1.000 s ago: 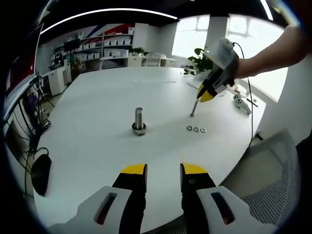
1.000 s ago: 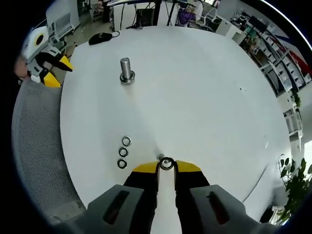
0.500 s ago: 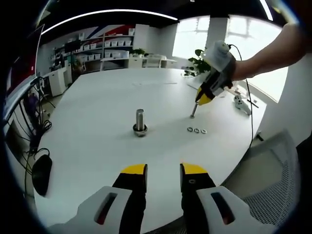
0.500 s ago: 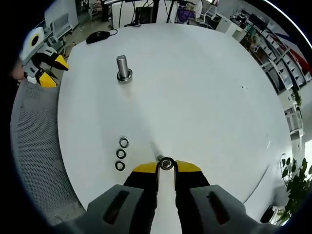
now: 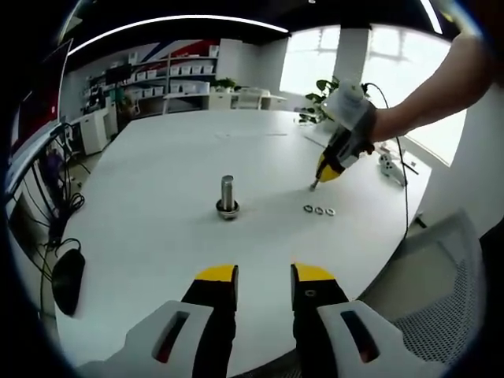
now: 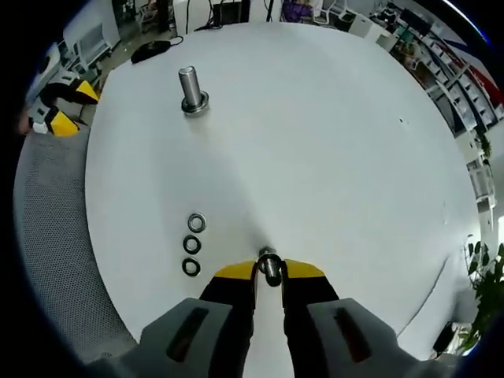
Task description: Place the washer onto the threaded stud by aligning its center hole with the stud, sliding it down to the base, and recovering from edge contact or off-axis alignment until the washer reaches the visible bottom stop.
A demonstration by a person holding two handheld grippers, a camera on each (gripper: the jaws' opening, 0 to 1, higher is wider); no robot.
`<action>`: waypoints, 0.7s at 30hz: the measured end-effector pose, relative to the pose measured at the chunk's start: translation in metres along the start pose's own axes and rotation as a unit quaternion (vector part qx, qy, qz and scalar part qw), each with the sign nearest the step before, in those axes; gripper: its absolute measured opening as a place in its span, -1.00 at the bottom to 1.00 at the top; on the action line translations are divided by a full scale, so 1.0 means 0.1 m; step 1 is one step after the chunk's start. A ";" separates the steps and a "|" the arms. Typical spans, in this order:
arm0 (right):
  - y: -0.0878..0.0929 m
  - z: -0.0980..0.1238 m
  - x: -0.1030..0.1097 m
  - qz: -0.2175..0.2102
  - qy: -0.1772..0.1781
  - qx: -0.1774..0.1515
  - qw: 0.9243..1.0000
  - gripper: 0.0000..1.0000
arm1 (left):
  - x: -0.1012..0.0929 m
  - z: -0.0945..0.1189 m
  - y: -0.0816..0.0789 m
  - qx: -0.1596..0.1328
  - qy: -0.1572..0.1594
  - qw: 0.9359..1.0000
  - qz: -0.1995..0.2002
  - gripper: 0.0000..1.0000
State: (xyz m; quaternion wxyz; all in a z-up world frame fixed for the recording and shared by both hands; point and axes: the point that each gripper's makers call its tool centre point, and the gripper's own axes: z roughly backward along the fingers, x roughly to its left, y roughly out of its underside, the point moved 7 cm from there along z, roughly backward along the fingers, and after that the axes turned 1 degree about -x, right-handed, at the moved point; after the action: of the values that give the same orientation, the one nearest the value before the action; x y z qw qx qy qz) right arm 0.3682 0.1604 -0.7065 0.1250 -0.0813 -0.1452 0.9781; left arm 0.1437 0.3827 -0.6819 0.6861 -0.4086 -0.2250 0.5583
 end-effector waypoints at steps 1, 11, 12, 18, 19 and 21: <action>0.00 -0.02 -0.01 -0.004 -0.001 -0.001 1.000 -0.72 | 0.00 0.00 0.00 -0.001 0.000 1.000 0.000 -0.51; 0.01 -0.15 -0.06 -0.016 -0.011 0.013 1.000 -0.71 | 0.00 0.00 0.00 0.000 -0.003 1.000 -0.002 -0.51; 0.01 -0.15 -0.06 -0.017 -0.011 0.014 1.000 -0.71 | 0.00 0.00 0.00 -0.001 -0.003 1.000 -0.002 -0.51; 0.01 -0.17 -0.05 -0.017 -0.013 0.018 1.000 -0.71 | 0.01 0.00 0.00 0.000 -0.006 1.000 -0.002 -0.51; 0.02 -0.17 -0.05 -0.019 -0.013 0.017 1.000 -0.71 | 0.01 0.00 0.00 0.001 -0.006 1.000 -0.002 -0.51; 0.02 -0.17 -0.05 -0.027 -0.014 0.016 0.999 -0.71 | 0.01 0.00 0.00 0.000 -0.006 1.000 -0.003 -0.51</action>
State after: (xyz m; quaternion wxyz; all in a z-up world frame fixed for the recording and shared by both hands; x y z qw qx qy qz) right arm 0.3763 0.1620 -0.7226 0.1505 -0.0621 -0.1331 0.9776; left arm 0.1437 0.3837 -0.6821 0.6862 -0.4045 -0.2304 0.5589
